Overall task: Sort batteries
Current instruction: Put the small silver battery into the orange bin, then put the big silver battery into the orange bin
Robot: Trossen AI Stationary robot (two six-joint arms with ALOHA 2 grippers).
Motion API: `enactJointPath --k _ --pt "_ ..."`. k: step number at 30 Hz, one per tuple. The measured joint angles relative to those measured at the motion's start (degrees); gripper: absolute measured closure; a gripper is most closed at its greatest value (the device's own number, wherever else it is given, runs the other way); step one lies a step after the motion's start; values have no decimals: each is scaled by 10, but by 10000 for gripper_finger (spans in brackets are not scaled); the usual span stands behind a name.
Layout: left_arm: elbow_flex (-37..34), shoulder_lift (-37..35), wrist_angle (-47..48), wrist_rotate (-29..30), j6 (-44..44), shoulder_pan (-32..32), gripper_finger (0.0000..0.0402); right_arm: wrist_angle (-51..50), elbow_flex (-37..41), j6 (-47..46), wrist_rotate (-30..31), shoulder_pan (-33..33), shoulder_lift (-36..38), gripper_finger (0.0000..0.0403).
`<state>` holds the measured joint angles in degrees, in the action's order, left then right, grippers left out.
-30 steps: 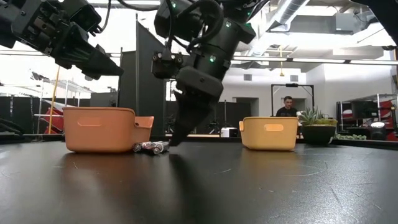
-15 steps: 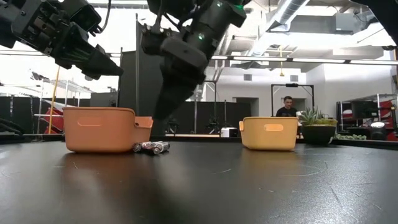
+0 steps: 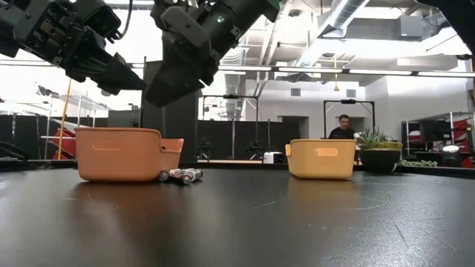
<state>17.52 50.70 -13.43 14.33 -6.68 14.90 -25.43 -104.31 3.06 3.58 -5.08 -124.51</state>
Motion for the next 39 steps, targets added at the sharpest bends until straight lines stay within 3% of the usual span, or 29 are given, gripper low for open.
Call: enactJointPath --k 6,22,39 --pt "0 0 0 0 0 0 270 8 0 -4 9 0 0 130" --pt "0 0 0 0 0 0 270 -107 37 -63 13 -12 0 126" --pt "0 0 -2 0 0 0 270 -30 93 -105 13 -8 -9 123"
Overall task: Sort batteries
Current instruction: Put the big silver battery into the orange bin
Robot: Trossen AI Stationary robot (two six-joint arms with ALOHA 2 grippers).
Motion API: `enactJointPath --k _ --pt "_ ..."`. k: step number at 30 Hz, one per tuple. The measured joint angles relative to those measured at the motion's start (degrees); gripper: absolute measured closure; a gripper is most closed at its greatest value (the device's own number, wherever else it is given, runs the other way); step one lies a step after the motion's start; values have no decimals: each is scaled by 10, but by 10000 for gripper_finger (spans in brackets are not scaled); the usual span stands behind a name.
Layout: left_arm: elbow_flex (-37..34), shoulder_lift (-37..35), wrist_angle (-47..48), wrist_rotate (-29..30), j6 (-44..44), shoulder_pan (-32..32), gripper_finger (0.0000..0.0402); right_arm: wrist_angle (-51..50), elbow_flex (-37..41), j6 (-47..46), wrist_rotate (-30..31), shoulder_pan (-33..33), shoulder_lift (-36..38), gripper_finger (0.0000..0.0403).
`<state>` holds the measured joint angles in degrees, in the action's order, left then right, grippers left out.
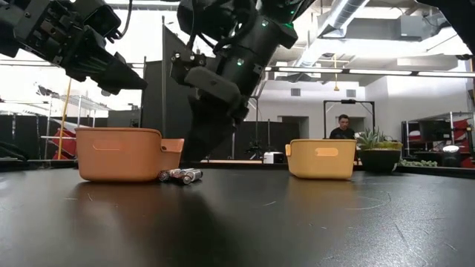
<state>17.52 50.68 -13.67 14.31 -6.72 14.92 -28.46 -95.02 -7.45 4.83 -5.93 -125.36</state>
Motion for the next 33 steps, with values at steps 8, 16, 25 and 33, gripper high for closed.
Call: enactJointPath --k 8,16,25,33 --pt "0 0 1 0 0 0 270 2 0 -1 -2 8 0 83" --pt "0 0 3 0 0 0 270 -4 0 2 -4 8 -25 55" --pt "0 0 5 0 0 0 270 -7 0 19 -12 8 -24 64" --pt "0 0 5 0 2 0 270 -18 -1 19 -20 8 -31 84"
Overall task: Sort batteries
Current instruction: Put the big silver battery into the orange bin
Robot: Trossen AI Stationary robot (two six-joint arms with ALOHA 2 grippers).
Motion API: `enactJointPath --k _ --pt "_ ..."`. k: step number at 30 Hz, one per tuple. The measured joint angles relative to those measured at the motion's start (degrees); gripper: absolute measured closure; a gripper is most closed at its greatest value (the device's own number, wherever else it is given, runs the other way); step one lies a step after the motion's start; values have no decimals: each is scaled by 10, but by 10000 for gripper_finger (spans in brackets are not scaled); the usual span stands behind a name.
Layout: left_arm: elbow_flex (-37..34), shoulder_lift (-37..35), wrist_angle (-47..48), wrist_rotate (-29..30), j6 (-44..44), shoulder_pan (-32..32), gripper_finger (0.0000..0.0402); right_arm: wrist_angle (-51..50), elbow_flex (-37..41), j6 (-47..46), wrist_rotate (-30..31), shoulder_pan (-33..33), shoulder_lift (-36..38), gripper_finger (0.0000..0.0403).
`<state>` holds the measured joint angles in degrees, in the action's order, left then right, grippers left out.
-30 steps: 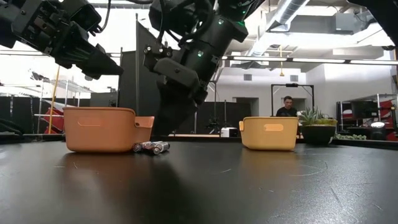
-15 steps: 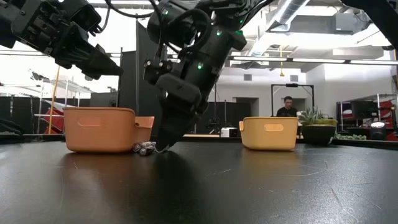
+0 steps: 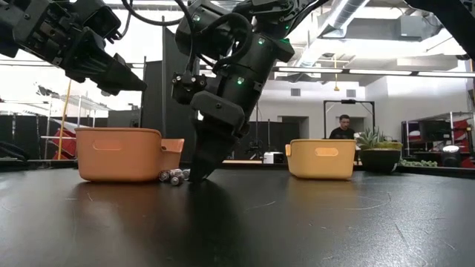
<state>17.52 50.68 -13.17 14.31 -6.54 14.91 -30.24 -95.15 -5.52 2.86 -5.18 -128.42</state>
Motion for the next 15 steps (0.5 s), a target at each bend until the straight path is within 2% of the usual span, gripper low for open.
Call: enactJointPath --k 8,15 --pt "0 0 0 0 1 0 270 -2 0 -2 -2 0 -1 129" --pt "0 0 0 0 1 0 270 -1 0 -5 -1 -1 -1 189"
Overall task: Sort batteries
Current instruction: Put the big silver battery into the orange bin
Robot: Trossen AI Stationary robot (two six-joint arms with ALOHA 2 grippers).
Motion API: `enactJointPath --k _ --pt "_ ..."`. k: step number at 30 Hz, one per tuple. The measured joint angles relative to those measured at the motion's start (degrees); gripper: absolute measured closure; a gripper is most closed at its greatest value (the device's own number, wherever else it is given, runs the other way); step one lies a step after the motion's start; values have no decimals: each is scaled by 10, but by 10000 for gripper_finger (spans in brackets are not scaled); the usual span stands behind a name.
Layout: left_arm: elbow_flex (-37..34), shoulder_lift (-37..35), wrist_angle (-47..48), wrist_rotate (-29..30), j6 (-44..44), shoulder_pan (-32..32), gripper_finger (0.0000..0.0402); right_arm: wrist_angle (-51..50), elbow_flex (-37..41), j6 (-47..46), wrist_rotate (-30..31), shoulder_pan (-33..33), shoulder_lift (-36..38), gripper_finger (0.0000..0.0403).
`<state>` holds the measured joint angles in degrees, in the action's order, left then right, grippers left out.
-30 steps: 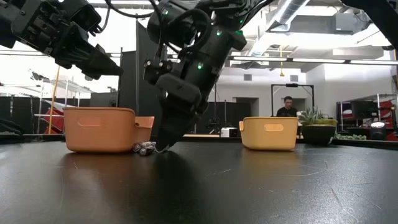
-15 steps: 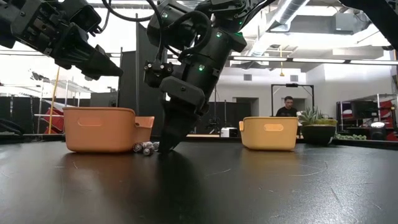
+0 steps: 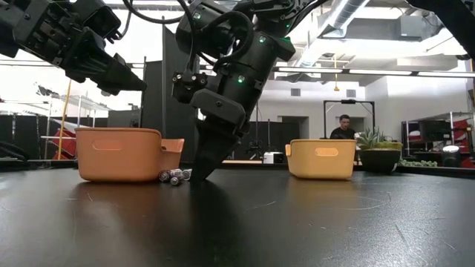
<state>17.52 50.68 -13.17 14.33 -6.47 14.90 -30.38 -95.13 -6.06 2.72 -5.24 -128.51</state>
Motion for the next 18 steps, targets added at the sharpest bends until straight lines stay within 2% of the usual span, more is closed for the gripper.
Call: enactJointPath --k 4,10,18 --pt "0 0 0 0 0 0 270 0 0 -4 0 0 0 207" --pt "0 0 0 0 -1 0 270 -14 -11 -5 0 0 2 205" --pt "0 0 0 0 -1 0 270 -81 -62 -6 9 0 0 206"
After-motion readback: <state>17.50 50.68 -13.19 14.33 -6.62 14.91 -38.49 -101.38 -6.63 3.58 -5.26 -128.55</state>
